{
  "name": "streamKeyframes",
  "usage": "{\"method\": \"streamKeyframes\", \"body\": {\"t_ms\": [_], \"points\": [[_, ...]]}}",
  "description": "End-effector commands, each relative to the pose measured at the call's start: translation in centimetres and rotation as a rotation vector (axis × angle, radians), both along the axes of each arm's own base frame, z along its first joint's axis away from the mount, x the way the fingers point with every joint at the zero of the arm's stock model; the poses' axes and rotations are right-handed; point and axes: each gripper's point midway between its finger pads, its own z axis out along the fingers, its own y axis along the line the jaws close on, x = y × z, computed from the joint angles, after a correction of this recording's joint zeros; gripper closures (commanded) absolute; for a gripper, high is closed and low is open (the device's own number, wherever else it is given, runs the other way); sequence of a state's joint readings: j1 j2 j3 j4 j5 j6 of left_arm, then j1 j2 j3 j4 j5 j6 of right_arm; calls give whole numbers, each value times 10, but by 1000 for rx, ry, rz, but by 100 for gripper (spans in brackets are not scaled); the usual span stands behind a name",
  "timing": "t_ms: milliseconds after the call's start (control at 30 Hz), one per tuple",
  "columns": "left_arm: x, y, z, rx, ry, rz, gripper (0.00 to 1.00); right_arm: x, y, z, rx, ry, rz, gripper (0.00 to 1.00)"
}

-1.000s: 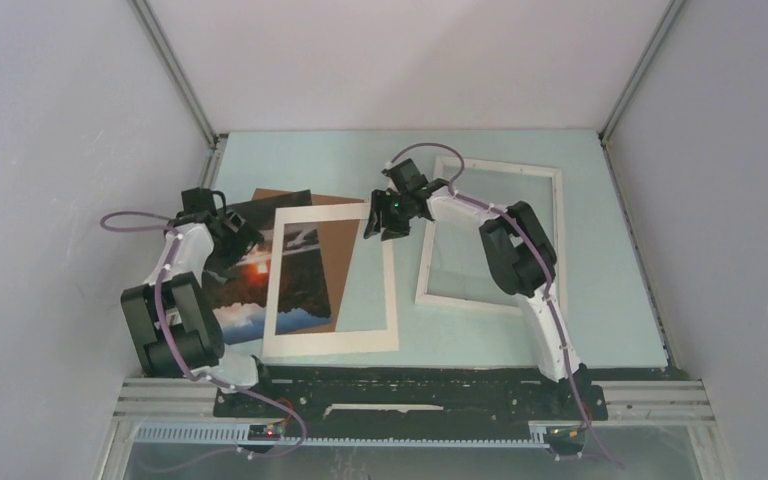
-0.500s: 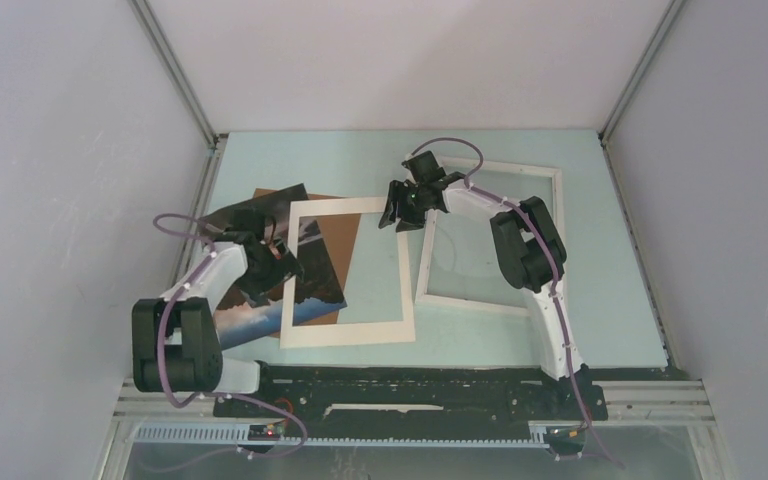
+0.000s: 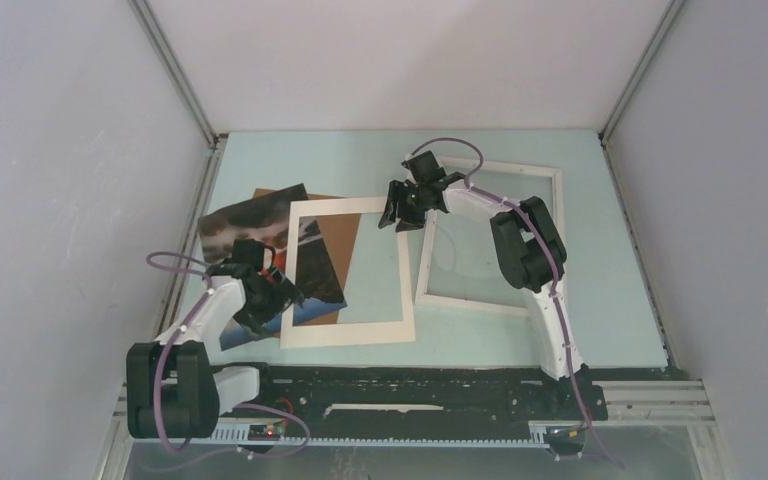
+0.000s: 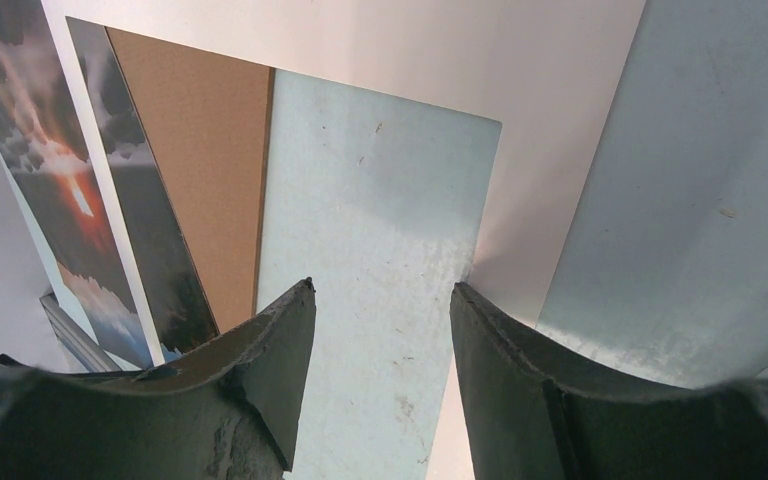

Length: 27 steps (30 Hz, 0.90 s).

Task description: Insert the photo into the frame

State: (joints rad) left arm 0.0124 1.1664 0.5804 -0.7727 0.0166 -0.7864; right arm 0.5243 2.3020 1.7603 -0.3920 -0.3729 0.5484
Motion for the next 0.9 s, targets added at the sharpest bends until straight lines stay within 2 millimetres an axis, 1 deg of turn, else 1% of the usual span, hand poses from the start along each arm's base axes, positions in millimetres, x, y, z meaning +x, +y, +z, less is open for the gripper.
{"method": "streamKeyframes", "body": {"t_ms": [0, 100, 200, 300, 433, 567, 633, 733, 867], "points": [[-8, -13, -16, -68, 38, 14, 0, -19, -10, -26, -78, 53, 13, 39], [-12, -24, -15, -105, 43, -14, 0, -19, -9, -24, -74, 49, 17, 39], [-13, -36, -7, -168, 25, -13, 0, -19, -7, -25, -71, 52, 21, 39], [-16, -32, 0, -134, 27, -9, 0, -20, -6, -24, -67, 49, 25, 39], [-23, -25, -3, -93, 42, 11, 0, -20, -5, -22, -62, 45, 29, 39], [-23, -21, -4, -43, 55, 7, 0, -22, -4, -24, -59, 50, 33, 39], [-19, -27, -2, -64, 42, -32, 0, -21, -4, -23, -57, 49, 33, 39], [-10, -41, 9, -137, -6, -98, 0, -21, -4, -25, -57, 53, 33, 39], [10, -58, 43, -227, -178, -147, 0, -22, -3, -25, -54, 54, 37, 39]]}}
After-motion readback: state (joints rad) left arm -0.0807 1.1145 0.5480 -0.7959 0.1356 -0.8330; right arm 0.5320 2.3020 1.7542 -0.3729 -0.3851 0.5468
